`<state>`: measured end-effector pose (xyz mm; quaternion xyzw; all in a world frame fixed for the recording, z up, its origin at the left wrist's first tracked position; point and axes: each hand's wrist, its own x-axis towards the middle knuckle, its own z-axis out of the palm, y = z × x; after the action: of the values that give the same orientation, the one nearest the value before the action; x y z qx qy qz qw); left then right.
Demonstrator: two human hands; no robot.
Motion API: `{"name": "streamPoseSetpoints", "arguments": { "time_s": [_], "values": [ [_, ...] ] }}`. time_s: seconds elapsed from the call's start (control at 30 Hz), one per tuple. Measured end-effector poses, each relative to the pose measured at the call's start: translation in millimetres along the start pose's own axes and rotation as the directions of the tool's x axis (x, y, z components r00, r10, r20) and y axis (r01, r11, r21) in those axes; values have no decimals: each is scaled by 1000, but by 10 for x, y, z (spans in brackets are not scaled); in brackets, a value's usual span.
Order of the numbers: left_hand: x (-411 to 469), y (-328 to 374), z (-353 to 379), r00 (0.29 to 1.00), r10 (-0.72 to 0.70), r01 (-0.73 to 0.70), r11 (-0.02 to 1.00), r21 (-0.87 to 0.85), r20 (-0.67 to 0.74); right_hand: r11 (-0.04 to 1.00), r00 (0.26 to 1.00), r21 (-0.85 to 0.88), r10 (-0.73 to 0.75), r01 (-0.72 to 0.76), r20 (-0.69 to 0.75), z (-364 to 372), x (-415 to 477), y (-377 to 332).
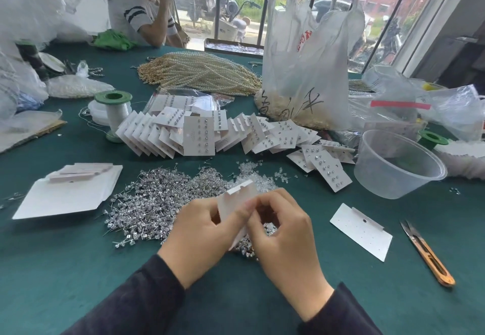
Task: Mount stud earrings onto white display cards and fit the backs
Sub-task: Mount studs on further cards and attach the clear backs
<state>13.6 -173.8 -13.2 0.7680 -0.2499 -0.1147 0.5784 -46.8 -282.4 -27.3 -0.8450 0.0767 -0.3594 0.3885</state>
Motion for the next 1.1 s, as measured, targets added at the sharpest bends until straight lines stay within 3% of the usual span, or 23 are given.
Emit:
{"name": "streamPoseSetpoints", "arguments": {
  "time_s": [0.07, 0.1, 0.13, 0.17, 0.2, 0.27, 0.33, 0.5, 0.63, 0.77, 0.87, 0.97, 1.1],
  "values": [
    [53, 48, -42, 973, -193, 221, 940, -258, 128, 1000, 998, 2, 19, -18, -64, -49, 25, 9],
    [75, 51, -72, 960, -233, 272, 906, -326, 155, 1000, 994, -3, 29, -29, -104, -77, 39, 18],
    [96, 15, -104, 970, -212, 237, 927, -290, 115, 999, 989, -9, 40, -42, -142, -105, 53, 28],
    [114, -40, -144, 989, -144, 145, 980, -136, 13, 998, 983, -9, 53, -55, -176, -134, 67, 40],
    [138, -114, -197, 994, -23, 36, 992, 121, -108, 997, 976, -1, 72, -74, -206, -159, 81, 50],
    [159, -186, -284, 971, 159, -35, 830, 556, -176, 992, 962, 43, 126, -119, -243, -195, 101, 54],
    [180, -254, -292, 986, 125, -15, 723, 691, -108, 974, 952, 142, 203, -174, -228, -203, 111, 40],
    [186, -267, -262, 989, 118, -27, 752, 659, -93, 847, 911, 400, 407, -351, -63, -194, 104, 35],
    [189, -244, -263, 983, 130, -22, 778, 628, -127, 585, 831, 647, 537, -489, 143, -220, 128, 40],
    [191, -176, -300, 966, 181, -53, 837, 544, -185, 295, 773, 773, 521, -562, 363, -266, 166, 18],
    [197, -145, -329, 956, 135, -16, 910, 414, -260, 134, 734, 776, 455, -616, 505, -282, 175, 0],
    [202, -145, -341, 957, 89, 20, 931, 365, -278, 52, 711, 758, 394, -650, 583, -267, 169, -1],
    [220, -163, -367, 962, 79, 5, 951, 308, -262, 33, 694, 737, 367, -676, 620, -262, 170, -3]
  ]
}}
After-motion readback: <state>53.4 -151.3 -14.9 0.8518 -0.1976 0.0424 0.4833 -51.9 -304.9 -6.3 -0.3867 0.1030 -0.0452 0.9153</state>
